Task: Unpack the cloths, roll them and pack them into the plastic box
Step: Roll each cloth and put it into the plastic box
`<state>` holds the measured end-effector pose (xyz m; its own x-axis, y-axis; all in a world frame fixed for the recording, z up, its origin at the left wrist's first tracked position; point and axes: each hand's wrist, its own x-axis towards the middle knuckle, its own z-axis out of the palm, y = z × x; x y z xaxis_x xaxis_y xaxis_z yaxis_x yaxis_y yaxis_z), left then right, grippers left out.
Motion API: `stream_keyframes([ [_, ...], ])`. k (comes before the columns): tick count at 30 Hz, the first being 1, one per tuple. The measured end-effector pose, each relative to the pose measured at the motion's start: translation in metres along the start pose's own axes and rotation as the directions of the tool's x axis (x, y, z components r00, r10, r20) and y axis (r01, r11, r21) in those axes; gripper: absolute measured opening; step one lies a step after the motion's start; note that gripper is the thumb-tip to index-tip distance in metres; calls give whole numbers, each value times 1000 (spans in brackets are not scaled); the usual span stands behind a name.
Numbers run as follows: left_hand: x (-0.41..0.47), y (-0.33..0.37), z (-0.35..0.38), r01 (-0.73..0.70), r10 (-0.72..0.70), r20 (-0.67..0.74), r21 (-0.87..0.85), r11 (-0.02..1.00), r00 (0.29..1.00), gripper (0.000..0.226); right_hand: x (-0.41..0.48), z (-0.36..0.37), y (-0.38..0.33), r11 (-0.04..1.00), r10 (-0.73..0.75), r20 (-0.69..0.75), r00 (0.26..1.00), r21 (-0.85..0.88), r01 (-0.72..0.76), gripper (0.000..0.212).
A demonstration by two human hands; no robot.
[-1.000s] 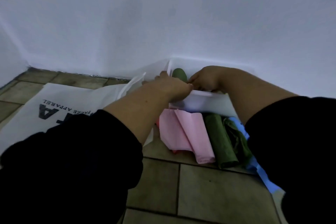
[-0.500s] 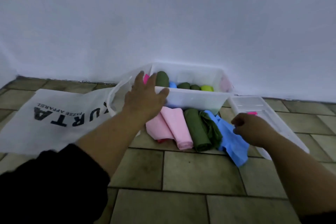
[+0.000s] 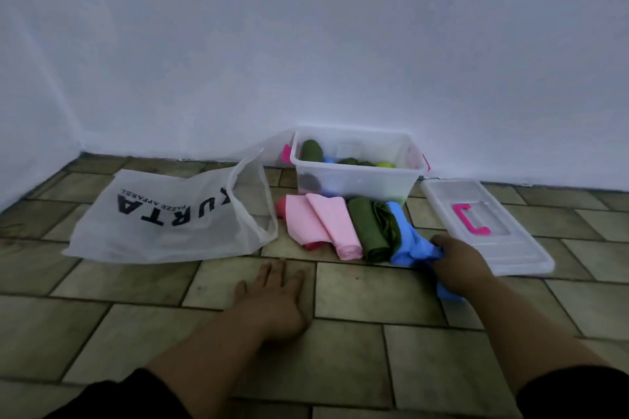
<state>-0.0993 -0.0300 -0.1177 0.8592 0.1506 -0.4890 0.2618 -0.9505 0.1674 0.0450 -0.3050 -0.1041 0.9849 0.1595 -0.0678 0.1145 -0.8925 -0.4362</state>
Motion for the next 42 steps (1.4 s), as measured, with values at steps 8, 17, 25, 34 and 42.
stream_keyframes([
  [8,-2,-2,4,-17,17,22,-19,1000,1000,79,-9,-12,-13,975,23,46,999,220,-32,50],
  [17,4,-5,5,-14,16,72,-25,1000,997,83,14,3,-25,998,17,57,998,52,-19,39],
  [25,3,-1,1,-2,5,86,-28,1000,996,83,-17,0,3,977,149,-106,983,170,-130,37],
  [34,1,-4,7,-28,28,-4,-41,999,1000,80,-47,-7,-40,839,199,-270,942,544,-21,28],
  [42,1,-8,14,-43,40,-73,-33,999,997,78,-56,6,-21,991,32,-161,986,135,-10,39],
])
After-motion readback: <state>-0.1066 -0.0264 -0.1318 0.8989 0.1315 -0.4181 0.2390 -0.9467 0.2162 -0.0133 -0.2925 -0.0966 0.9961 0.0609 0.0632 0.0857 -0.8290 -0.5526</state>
